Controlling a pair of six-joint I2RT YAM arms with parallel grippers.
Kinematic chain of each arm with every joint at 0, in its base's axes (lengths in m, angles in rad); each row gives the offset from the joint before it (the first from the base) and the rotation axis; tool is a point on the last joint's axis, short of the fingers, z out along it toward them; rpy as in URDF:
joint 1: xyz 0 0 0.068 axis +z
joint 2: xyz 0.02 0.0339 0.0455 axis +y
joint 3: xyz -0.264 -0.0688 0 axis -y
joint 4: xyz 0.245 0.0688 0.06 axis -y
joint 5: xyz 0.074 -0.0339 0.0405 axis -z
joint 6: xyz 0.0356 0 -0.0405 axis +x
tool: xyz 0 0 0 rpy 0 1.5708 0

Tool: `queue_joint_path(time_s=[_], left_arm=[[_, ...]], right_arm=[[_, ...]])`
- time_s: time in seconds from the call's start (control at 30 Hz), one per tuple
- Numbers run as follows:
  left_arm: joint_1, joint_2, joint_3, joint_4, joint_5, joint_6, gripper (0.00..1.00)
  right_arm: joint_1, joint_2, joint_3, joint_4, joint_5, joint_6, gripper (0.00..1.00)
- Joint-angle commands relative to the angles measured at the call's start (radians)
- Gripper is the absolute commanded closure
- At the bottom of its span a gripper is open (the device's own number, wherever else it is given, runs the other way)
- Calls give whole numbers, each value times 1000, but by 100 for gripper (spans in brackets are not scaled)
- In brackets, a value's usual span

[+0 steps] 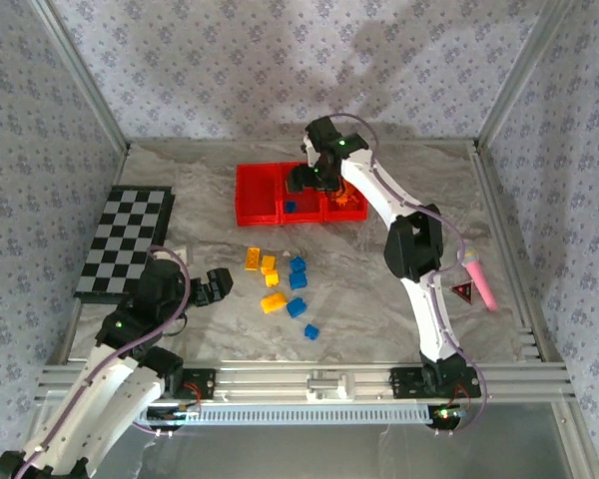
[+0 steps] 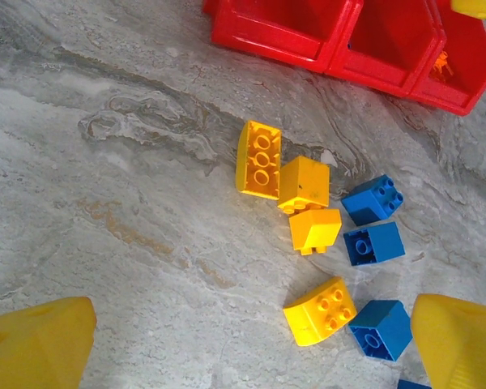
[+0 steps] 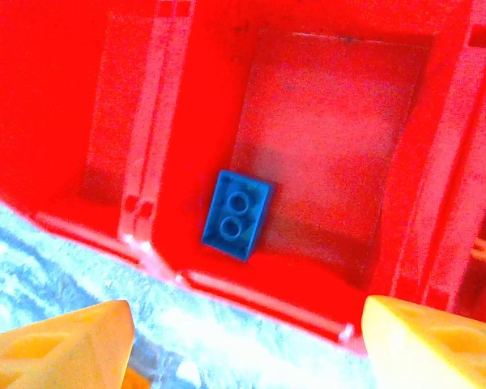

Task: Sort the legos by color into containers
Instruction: Place the lego in the container, then pick up the lego from the center of the table.

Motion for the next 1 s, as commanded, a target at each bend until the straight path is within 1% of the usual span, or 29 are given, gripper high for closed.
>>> queue_joint_path(time_s=[0.0,0.1,0.13,0.17,0.3,0.43,0.67,0.97], left_arm=[[-5,-1,11,22,4,-13,0],[-5,4,-4,42,8,-11,0],[-5,6,-7,47,9,-10,0],[-5,9,-10,51,11,-8,0],[-5,27,-18,73,18,0,0],[-5,35,-29,95,27,9,0],[-5,24,-36,98,29,10,0],[-5,5,-35,85,28,3,0]], right_arm=[[32,-150,-127,-3,51,21,20],[63,-249,-289,56,74,51,15],[77,-276,-335,71,82,56,9],[89,-297,-370,77,89,59,8],[140,-358,-491,84,123,55,7],[185,-376,-570,79,149,2,7],[241,-324,-615,51,186,-42,9],[281,-205,-541,25,164,-87,10]])
